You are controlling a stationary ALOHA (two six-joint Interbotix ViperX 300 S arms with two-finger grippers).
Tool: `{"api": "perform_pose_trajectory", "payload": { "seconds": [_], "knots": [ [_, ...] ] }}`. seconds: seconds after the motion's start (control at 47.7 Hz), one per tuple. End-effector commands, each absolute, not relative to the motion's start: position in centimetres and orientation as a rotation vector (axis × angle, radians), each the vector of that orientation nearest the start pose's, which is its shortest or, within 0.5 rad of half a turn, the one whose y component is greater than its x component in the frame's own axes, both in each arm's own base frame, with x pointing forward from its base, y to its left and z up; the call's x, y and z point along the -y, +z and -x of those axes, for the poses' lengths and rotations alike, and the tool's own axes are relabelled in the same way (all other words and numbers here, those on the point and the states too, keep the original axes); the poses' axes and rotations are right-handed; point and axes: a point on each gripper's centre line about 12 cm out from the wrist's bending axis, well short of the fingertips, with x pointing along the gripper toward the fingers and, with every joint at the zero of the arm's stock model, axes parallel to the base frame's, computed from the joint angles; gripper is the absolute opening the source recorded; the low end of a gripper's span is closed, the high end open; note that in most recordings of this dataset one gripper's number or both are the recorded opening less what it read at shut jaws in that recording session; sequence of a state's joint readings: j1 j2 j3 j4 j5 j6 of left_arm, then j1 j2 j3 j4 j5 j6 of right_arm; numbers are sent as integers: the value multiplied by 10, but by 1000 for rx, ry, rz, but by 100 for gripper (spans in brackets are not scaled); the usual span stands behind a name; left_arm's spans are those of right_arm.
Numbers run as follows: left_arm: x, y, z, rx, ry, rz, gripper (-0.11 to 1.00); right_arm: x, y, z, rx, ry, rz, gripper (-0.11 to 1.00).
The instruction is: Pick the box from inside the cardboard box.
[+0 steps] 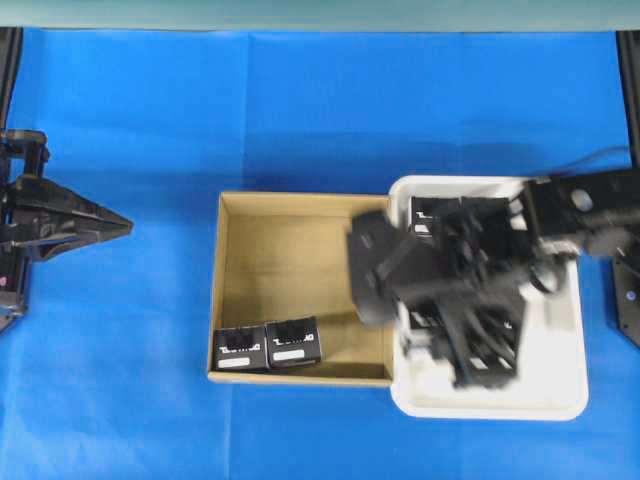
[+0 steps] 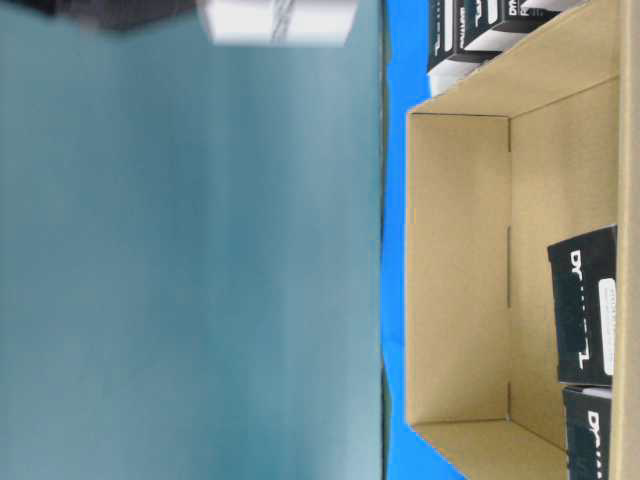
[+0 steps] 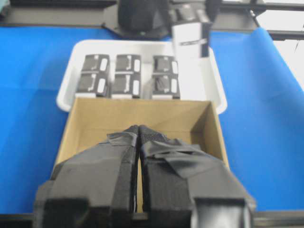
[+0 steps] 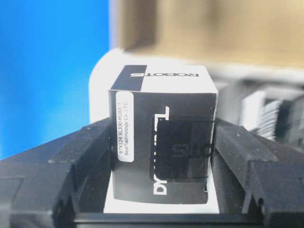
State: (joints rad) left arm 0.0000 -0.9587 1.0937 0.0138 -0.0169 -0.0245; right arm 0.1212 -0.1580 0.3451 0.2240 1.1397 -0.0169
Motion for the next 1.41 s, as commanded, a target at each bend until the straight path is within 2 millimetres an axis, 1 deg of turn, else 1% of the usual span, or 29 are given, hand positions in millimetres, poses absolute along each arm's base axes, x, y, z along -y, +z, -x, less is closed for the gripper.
{"api": "perform_pose_trajectory", "payload": {
  "seconds": [0.0,0.084,0.147,0.399,0.65,0.965,1.385],
  "knots": [
    [0,305,-206,-91,-2,8,-2,-70,264,-323,-1319,239,-136,63],
    [0,305,-206,-92,-2,6,-2,-75,254,-316,-1323,231,-147,63],
    [0,305,-206,-92,-2,8,-2,-79,242,-313,-1320,218,-162,63],
    [0,304,-205,-98,-1,8,-2,-94,203,-309,-1275,206,-172,63],
    [0,303,-205,-110,0,6,-2,-93,174,-310,-1294,185,-147,63],
    [0,302,-205,-112,2,6,-2,-90,154,-311,-1290,166,-141,63],
    [-1,303,-205,-110,5,6,-2,-89,150,-310,-1289,159,-145,63]
  ]
}}
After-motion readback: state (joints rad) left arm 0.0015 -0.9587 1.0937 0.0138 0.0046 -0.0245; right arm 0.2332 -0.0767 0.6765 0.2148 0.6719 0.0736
